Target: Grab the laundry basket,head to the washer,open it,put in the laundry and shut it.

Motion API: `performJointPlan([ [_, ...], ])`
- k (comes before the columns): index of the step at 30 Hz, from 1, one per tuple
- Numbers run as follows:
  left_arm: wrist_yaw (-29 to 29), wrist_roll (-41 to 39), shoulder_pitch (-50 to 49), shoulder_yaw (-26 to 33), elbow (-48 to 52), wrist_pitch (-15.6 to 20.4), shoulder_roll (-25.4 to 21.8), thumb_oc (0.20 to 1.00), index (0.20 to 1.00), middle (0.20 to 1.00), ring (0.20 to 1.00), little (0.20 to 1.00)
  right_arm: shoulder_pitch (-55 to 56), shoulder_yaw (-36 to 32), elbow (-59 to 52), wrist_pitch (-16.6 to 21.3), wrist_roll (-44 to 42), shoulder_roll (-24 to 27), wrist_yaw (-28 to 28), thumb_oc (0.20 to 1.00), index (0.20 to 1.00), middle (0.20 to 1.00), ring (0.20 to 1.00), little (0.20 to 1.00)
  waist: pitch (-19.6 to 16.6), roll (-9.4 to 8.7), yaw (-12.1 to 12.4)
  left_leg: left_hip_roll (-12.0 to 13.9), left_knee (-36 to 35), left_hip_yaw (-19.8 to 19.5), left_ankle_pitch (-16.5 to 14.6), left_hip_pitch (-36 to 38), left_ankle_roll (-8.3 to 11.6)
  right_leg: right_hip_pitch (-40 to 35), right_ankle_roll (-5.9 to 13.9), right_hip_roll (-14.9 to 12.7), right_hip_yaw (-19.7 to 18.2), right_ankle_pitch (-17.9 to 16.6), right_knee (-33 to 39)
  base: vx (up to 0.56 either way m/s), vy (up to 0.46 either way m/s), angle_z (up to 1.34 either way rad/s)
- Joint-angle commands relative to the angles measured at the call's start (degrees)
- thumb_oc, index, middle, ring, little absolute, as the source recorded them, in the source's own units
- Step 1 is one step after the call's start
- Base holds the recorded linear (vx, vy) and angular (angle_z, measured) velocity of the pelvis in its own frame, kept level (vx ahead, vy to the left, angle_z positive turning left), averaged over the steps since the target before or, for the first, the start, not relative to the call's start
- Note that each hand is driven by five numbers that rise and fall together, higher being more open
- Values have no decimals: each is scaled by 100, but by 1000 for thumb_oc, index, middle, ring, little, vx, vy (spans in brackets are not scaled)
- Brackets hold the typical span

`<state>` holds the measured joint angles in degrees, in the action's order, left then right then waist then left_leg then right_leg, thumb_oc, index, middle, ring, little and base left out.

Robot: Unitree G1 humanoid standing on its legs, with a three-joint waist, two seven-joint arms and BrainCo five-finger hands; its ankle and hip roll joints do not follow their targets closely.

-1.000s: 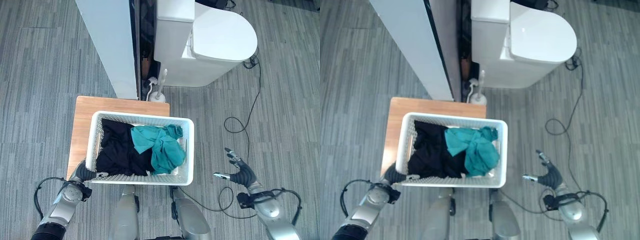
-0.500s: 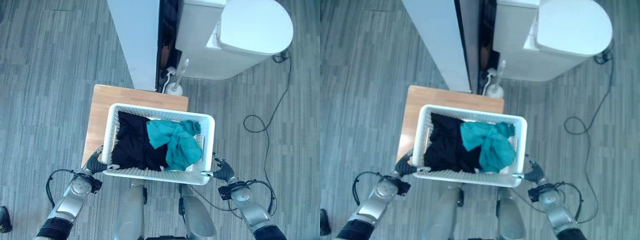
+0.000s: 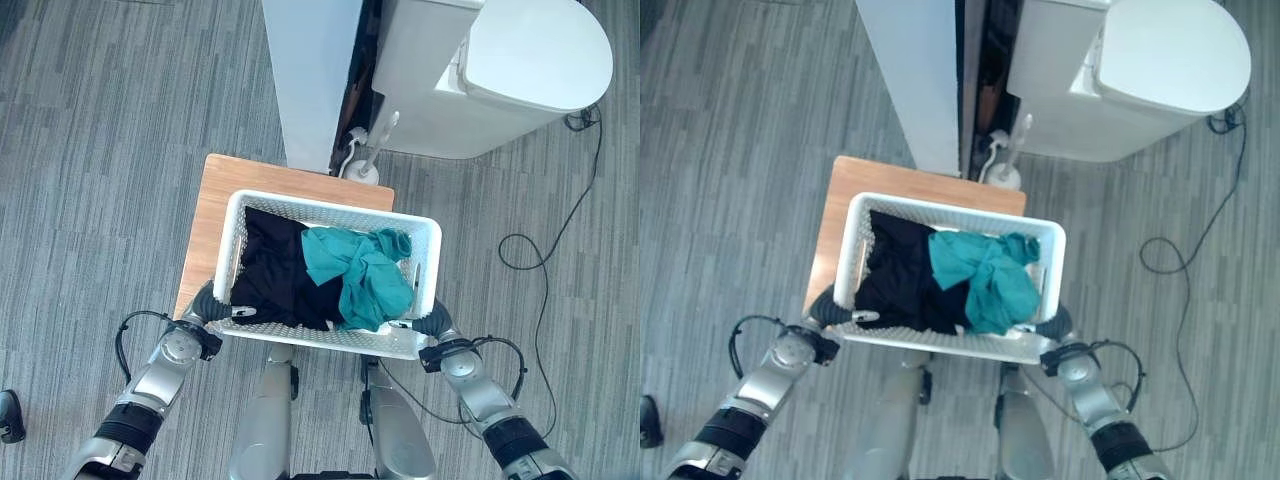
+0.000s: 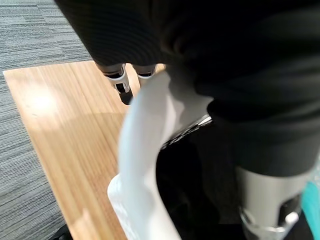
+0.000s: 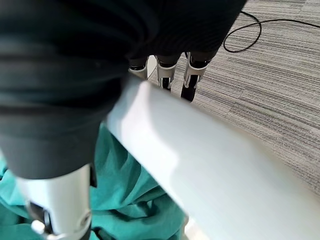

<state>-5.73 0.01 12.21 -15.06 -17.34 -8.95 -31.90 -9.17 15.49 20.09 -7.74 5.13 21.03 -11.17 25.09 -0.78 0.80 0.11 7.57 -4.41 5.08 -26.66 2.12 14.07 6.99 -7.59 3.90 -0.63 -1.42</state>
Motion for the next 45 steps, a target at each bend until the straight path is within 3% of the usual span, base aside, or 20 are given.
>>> performJointPlan([
  [1,-67,-73,-19,-200,4,136,36,1000,1000,1000,1000,1000,114,410,-175,28,-238,-145,81,1000,1000,1000,1000,1000,-302,-132,110,-25,377,38,-707,-194,-221,361,57,-315,69,173,-595,0,0,0],
  [12,-292,79,415,-259,-446,195,251,1000,1000,1000,1000,1000,185,377,-350,38,-231,104,238,1000,1000,1000,1000,1000,-344,-207,-14,13,462,94,-774,-228,-198,526,24,-271,-63,206,-698,0,2,-1],
  [14,-333,25,551,-300,-512,214,308,1000,1000,1000,1000,1000,141,385,-333,36,-262,89,237,777,777,777,777,777,-349,-216,-38,22,473,107,-777,-248,-198,563,21,-264,-80,200,-711,-5,18,-3],
  [15,-367,-42,638,-314,-551,227,342,1000,1000,1000,1000,1000,114,388,-334,45,-294,81,233,740,740,740,740,740,-354,-219,-50,25,481,116,-778,-263,-199,584,22,-259,-89,194,-718,-5,19,-6],
  [16,-366,-75,680,-332,-589,235,365,1000,1000,1000,1000,1000,108,387,-334,53,-308,77,237,589,589,589,589,589,-356,-223,-56,28,487,118,-778,-274,-198,599,24,-262,-95,191,-719,-2,18,-7],
  [17,-397,-132,734,-343,-637,258,386,200,200,200,200,200,103,385,-365,62,-319,80,238,388,388,388,388,388,-362,-230,-70,29,495,126,-782,-289,-198,621,25,-259,-107,184,-723,-1,17,-7],
  [18,-448,-192,797,-375,-708,280,427,200,200,200,200,200,104,389,-374,81,-342,79,228,200,200,200,200,200,-367,-235,-78,31,517,126,-785,-310,-200,646,23,-255,-115,184,-733,-1,15,-6],
  [26,-643,-283,1124,-404,-849,387,461,200,200,200,200,200,120,411,-459,169,-593,106,279,200,200,200,200,200,-400,-285,-137,22,567,123,-763,-509,-196,811,19,-252,-116,167,-746,2,4,-3],
  [36,-372,-161,588,-62,-137,521,134,200,200,200,200,200,339,133,-761,246,-528,330,429,200,200,200,200,200,-560,-297,-110,6,598,143,-882,-397,-219,664,58,-307,-111,155,-696,11,5,0],
  [45,207,22,-139,375,844,591,-394,200,200,200,200,200,775,-564,-1077,234,-284,577,717,200,200,200,200,200,-1074,-270,-88,-75,280,230,-981,492,-269,-16,168,-394,-21,229,-680,91,25,-3],
])
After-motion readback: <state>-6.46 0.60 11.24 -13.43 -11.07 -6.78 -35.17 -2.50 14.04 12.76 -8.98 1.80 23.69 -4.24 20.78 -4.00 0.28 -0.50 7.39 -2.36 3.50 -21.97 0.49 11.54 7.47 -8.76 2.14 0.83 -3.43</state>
